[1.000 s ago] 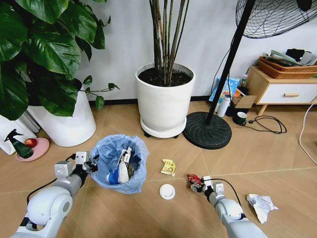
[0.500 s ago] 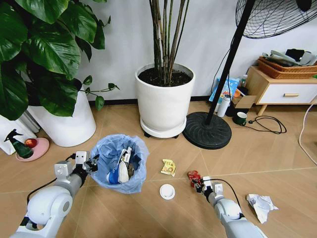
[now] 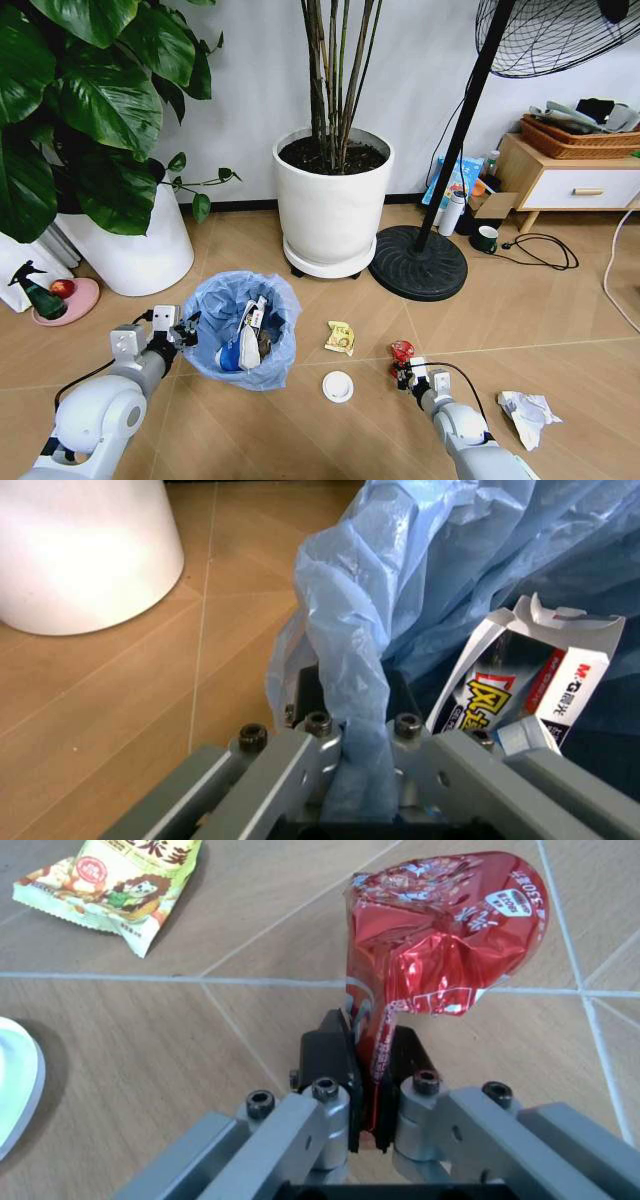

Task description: Pick up the trash bin and place the garbage on the floor into it.

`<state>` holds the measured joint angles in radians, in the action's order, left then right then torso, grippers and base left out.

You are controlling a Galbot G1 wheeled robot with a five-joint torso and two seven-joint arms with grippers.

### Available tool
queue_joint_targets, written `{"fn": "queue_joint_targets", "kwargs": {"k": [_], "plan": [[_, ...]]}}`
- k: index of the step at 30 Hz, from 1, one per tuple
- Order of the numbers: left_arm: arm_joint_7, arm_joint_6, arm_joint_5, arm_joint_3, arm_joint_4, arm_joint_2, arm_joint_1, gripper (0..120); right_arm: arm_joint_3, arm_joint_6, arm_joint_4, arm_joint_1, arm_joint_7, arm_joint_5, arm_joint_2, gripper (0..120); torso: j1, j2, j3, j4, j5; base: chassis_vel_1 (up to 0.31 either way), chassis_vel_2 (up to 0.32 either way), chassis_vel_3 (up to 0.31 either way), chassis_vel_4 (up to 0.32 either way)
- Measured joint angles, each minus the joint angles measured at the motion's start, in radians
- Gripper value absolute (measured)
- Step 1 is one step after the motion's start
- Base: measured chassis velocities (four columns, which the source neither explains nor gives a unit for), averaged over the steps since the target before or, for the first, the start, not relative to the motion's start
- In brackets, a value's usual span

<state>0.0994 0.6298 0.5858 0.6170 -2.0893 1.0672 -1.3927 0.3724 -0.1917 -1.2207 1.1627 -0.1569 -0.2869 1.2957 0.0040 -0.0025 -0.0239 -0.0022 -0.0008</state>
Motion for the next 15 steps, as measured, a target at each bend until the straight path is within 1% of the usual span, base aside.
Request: {"fn": "queue_joint_targets", "kwargs": {"k": [4, 7, 9, 11, 14, 15], "plan": [[0.0, 0.0, 0.0, 0.0, -0.002, -0.001, -0.001, 0, 0.005, 0.001, -0.021, 0.003, 0.01, 0.003, 0.001, 1, 0.0, 0.0, 0.0, -0.0003, 0.0003, 0.0, 0.0, 0.0, 0.0], [0.0, 0.0, 0.0, 0.0, -0.003, -0.001, -0.002, 0, 0.01, 0.001, -0.063, 0.006, 0.02, -0.005, -0.002, 1, 0.0, 0.0, 0.0, -0.0001, -0.0001, 0.0, 0.0, 0.0, 0.0], [0.0, 0.001, 0.001, 0.0, -0.003, -0.003, -0.002, 0, 0.014, -0.004, -0.122, 0.009, 0.024, -0.036, -0.013, 1, 0.0, 0.0, 0.0, -0.0001, 0.0, 0.0, 0.0, 0.0, 0.0], [0.0, 0.002, 0.001, -0.001, -0.003, -0.003, -0.002, 0, 0.015, -0.005, -0.135, 0.009, 0.026, -0.047, -0.017, 1, 0.0, 0.0, 0.0, 0.0, -0.0002, 0.0, 0.0, 0.0, 0.0], [0.007, 0.008, 0.009, -0.002, -0.001, -0.012, 0.003, 0, 0.016, 0.002, -0.202, 0.009, 0.022, -0.082, -0.048, 1, 0.0, 0.0, 0.0, -0.0001, 0.0002, 0.0, 0.0, 0.0, 0.0], [0.007, 0.008, 0.009, -0.002, -0.001, -0.012, 0.003, 0, 0.016, 0.002, -0.202, 0.009, 0.022, -0.082, -0.048, 1, 0.0, 0.0, 0.0, -0.0001, 0.0002, 0.0, 0.0, 0.0, 0.0]]}}
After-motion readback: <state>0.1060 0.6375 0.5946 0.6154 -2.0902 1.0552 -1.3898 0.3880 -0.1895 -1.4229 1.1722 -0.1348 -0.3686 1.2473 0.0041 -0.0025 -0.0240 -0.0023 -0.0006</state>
